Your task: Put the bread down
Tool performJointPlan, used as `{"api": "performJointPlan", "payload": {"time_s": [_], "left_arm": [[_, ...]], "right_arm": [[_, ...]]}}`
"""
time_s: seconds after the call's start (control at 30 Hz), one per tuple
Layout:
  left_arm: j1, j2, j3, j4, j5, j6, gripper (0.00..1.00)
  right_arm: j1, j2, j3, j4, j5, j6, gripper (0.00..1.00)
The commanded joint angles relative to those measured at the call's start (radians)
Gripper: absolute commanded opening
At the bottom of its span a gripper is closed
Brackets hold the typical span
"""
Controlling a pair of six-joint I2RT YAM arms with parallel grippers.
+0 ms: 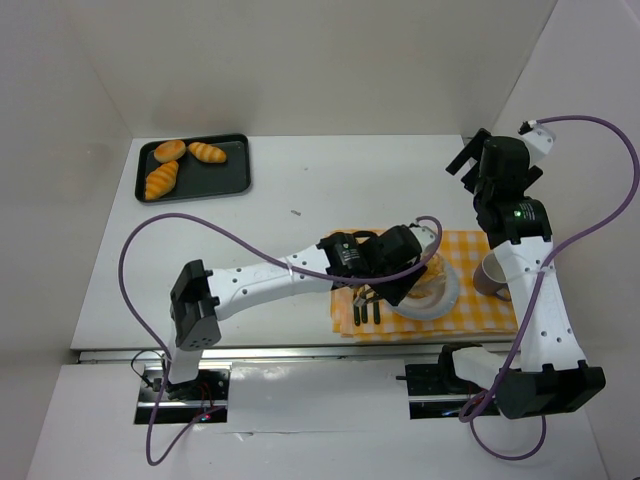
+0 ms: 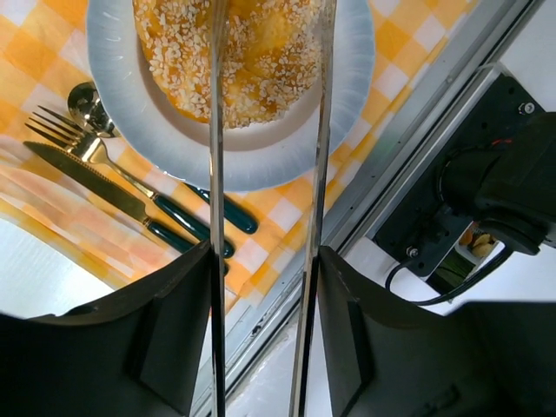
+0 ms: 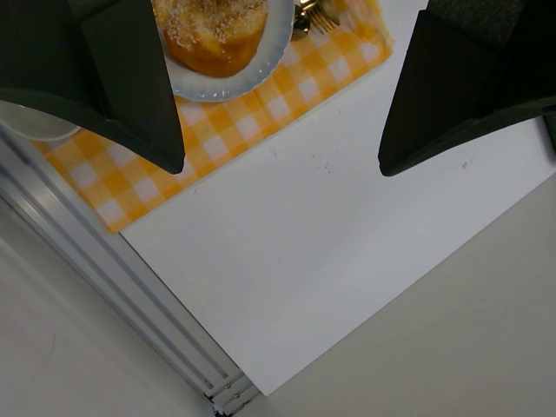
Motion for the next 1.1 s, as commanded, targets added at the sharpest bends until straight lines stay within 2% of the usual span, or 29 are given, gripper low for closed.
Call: {"api": "performJointPlan", "payload": {"time_s": [0.0, 0.23, 0.33, 0.37, 0.4, 0.43, 0.47, 0.53, 0.57, 0.67, 0.8, 0.97, 1.03, 1.07], "left_arm": [[0.000, -0.095, 0.051, 0.022, 0.002, 0.011, 0.60], [0.000, -0.187, 0.074, -0.087, -0.039, 0.051, 0.48], [0.000, -0.259, 0.019, -0.139, -0.163, 0.051, 0.44], [0.017, -0.279, -0.031, -0.149, -0.264, 0.030, 0.46], [0.040, -0.298, -0.059, -0.162, -0.299, 0.017, 0.46], [0.074, -0.316, -0.088, -0.162, -0.311, 0.002, 0.47], [0.159, -0.354, -0.161, -0.162, -0.297, -0.029, 0.47], [0.253, -0.397, -0.257, -0.095, -0.262, -0.050, 0.44], [0.337, -0.449, -0.377, -0.046, -0.227, -0.064, 0.43], [0.460, -0.509, -0.579, 0.158, -0.150, -0.084, 0.43], [0.534, -0.498, -0.702, 0.313, -0.150, -0.093, 0.45], [0.582, -0.399, -0.731, 0.381, -0.103, -0.115, 0.43], [0.582, -0.369, -0.731, 0.392, -0.093, -0.126, 0.53], [0.582, -0.337, -0.731, 0.392, -0.093, -0.126, 0.65]], "right_arm": [[-0.008, -0.012, 0.013, 0.007, 0.008, -0.012, 1.00], [-0.008, 0.022, 0.022, -0.007, -0.015, -0.024, 1.00], [-0.008, 0.022, 0.022, -0.007, -0.026, -0.024, 1.00], [-0.008, 0.022, 0.022, -0.007, -0.026, -0.024, 1.00], [-0.008, 0.011, 0.022, 0.006, -0.026, -0.024, 1.00], [-0.008, 0.011, 0.006, 0.006, -0.026, -0.024, 1.00], [-0.008, -0.004, 0.006, 0.018, -0.026, -0.024, 1.00], [-0.008, -0.014, -0.017, 0.018, -0.035, -0.024, 1.00], [-0.008, -0.014, -0.017, 0.018, -0.056, -0.024, 1.00], [-0.008, 0.009, -0.017, 0.027, -0.105, -0.024, 1.00], [0.002, 0.034, -0.054, 0.038, -0.130, -0.015, 1.00], [0.002, 0.055, -0.093, 0.058, -0.155, -0.015, 1.00], [0.002, 0.055, -0.120, 0.058, -0.155, -0.015, 1.00], [0.002, 0.055, -0.120, 0.058, -0.155, -0.015, 1.00]]}}
